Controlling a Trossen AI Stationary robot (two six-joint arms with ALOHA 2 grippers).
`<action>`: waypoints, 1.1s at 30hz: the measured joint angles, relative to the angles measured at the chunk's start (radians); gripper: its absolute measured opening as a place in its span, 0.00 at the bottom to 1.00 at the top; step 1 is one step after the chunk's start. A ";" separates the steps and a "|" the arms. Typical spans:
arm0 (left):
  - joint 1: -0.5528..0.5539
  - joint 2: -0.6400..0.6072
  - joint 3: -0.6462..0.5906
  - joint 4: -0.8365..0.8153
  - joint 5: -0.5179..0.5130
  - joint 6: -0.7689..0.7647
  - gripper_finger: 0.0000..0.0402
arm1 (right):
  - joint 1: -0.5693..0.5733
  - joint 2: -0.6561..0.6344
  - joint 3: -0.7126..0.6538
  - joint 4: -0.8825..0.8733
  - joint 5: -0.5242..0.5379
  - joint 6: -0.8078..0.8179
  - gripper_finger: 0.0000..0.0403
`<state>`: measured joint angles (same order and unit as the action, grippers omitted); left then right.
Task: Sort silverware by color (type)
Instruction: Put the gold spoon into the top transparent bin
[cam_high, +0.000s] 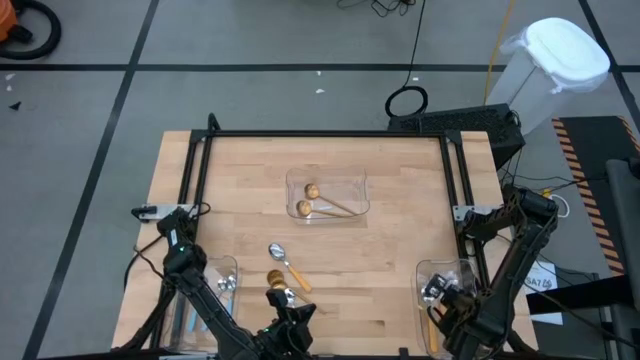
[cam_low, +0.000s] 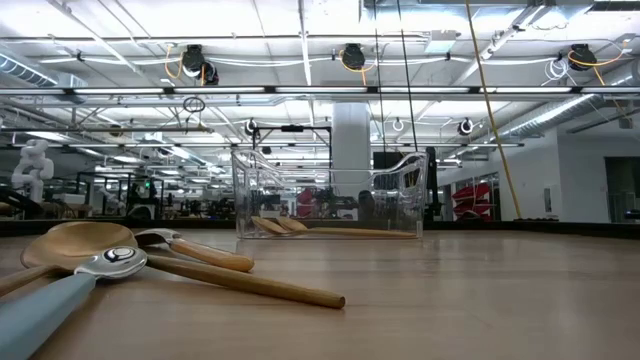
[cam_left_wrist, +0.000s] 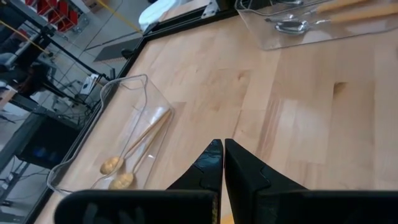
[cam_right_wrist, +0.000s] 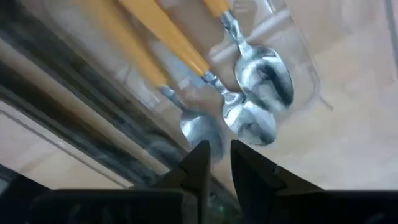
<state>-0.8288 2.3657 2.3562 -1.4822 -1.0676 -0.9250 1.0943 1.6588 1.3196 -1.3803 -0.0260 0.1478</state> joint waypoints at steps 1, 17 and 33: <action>0.000 0.000 0.000 0.000 0.000 0.007 0.05 | 0.000 0.000 0.005 -0.005 0.002 0.034 0.15; 0.011 0.000 0.000 -0.036 0.034 0.018 0.05 | -0.001 0.001 0.212 0.148 0.341 0.857 0.08; 0.005 0.008 -0.128 -0.087 -0.093 -0.106 0.22 | -0.148 0.191 0.213 0.804 1.031 0.560 0.07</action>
<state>-0.8234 2.3736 2.2280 -1.5697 -1.1606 -1.0308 0.9466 1.8496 1.5322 -0.5768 1.0053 0.7082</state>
